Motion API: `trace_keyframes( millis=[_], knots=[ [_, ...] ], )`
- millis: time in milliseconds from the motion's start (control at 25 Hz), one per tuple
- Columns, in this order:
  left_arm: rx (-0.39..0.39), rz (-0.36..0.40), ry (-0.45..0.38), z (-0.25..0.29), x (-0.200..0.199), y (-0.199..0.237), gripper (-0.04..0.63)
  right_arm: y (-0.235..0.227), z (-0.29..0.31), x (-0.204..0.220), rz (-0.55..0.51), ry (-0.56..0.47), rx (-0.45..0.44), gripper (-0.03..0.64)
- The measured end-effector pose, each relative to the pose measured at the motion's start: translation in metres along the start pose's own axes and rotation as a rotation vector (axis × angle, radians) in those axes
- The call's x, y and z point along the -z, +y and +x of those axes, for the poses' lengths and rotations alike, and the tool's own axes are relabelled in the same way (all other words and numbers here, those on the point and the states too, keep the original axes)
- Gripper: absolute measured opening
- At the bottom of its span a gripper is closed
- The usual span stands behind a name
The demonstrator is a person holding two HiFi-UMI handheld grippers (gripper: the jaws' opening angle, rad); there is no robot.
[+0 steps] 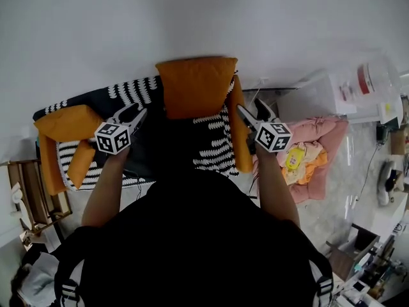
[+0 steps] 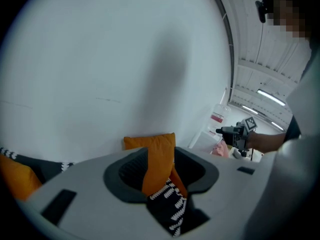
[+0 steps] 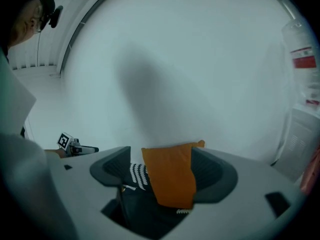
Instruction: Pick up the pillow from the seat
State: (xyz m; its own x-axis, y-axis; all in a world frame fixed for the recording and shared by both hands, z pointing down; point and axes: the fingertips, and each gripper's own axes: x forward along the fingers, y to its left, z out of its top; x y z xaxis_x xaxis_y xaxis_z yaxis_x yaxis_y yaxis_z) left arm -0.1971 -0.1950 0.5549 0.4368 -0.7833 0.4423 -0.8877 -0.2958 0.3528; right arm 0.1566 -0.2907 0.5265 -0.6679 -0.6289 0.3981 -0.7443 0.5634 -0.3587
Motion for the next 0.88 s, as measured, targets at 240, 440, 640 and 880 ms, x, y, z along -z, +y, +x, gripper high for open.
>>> trace_keyframes(
  millis=[240,440,640,880],
  knots=[
    [-0.020,-0.032,0.010,0.023,0.003,0.008,0.176,-0.021,0.024,0.006,0.010,0.042,-0.021,0.382],
    [-0.036,-0.045,0.017,0.043,0.001,0.012,0.187,-0.038,0.041,0.012,0.029,0.070,-0.037,0.384],
    [-0.055,-0.069,0.028,0.064,0.007,0.014,0.196,-0.061,0.058,0.016,0.046,0.092,-0.054,0.387],
    [-0.069,-0.099,0.051,0.084,0.019,0.017,0.210,-0.078,0.078,0.021,0.057,0.117,-0.072,0.390]
  ],
)
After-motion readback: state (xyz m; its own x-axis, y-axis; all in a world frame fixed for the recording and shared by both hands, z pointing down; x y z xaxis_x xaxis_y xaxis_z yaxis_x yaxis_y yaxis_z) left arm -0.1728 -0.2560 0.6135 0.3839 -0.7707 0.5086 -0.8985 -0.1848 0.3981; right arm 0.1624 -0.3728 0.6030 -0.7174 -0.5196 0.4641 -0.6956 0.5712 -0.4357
